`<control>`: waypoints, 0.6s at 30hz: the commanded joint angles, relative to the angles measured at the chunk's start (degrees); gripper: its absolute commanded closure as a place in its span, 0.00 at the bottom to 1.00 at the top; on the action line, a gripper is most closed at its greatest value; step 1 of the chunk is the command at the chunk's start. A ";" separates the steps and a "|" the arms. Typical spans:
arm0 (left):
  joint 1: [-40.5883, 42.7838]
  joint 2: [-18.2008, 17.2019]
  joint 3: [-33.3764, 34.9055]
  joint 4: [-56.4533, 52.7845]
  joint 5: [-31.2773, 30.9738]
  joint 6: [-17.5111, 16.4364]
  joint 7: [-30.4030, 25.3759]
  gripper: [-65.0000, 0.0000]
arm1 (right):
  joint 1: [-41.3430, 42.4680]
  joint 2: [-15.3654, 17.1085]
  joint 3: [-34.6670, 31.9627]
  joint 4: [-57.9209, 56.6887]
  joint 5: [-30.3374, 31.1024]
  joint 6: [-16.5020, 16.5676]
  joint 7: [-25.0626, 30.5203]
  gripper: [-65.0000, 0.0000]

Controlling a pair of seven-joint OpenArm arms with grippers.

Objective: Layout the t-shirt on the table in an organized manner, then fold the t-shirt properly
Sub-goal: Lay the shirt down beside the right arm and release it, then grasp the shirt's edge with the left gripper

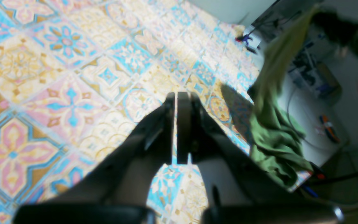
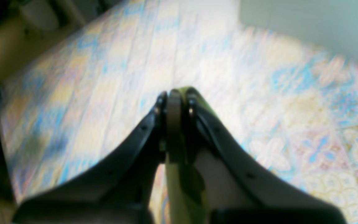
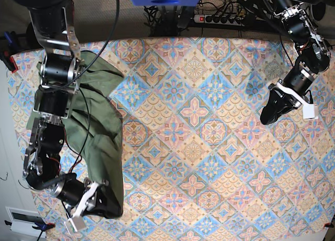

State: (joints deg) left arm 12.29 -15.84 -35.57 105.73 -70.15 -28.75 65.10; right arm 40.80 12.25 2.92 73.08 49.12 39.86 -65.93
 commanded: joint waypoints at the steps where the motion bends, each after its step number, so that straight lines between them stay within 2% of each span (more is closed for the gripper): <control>1: -0.56 -0.74 -0.25 0.95 -1.45 -0.30 -1.50 1.00 | 2.85 0.10 0.12 -1.56 -1.08 0.14 3.56 0.99; 3: -0.56 -0.74 -0.25 0.95 -1.45 -0.30 -1.50 1.00 | 5.14 -2.62 0.12 -6.05 -7.32 0.14 9.89 0.99; 5: -0.56 -0.65 -0.25 0.86 -1.45 -0.30 -1.50 1.00 | 7.78 -6.23 0.29 -10.53 -14.88 0.14 18.68 0.99; 7: -0.56 -0.65 -0.25 0.86 -1.45 -0.30 -1.50 1.00 | 9.27 -8.25 0.29 -13.78 -22.53 0.14 27.29 0.96; 9: -0.65 -0.65 -0.08 0.77 -1.45 -0.30 -1.50 1.00 | 9.45 -9.04 -0.06 -16.68 -30.27 -3.59 35.29 0.88; 10: -0.65 -0.65 0.10 0.77 -1.45 -0.30 -1.50 1.00 | 9.45 -9.04 -0.06 -17.56 -33.34 -5.44 36.88 0.83; 12: -0.65 -0.65 0.19 0.68 -1.45 -0.30 -1.50 1.00 | 9.45 -9.13 -0.06 -18.18 -36.42 -6.58 37.40 0.75; 14: -0.91 -0.47 1.15 0.68 -1.37 -0.30 -1.41 1.00 | 9.09 -9.04 -0.06 -18.18 -36.07 -6.76 36.09 0.70; 17: -1.00 0.85 3.79 0.68 -1.28 -0.30 -1.41 1.00 | 6.11 -8.51 0.29 -17.21 -34.84 -6.76 30.81 0.69; 18: -1.09 1.20 5.02 0.68 -0.75 -0.30 -1.41 1.00 | 4.35 -6.67 0.29 -15.10 -34.40 -6.76 29.32 0.69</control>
State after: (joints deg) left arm 11.64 -13.76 -30.26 105.60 -69.60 -28.73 64.90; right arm 43.07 4.93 3.07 56.80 13.69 32.40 -38.13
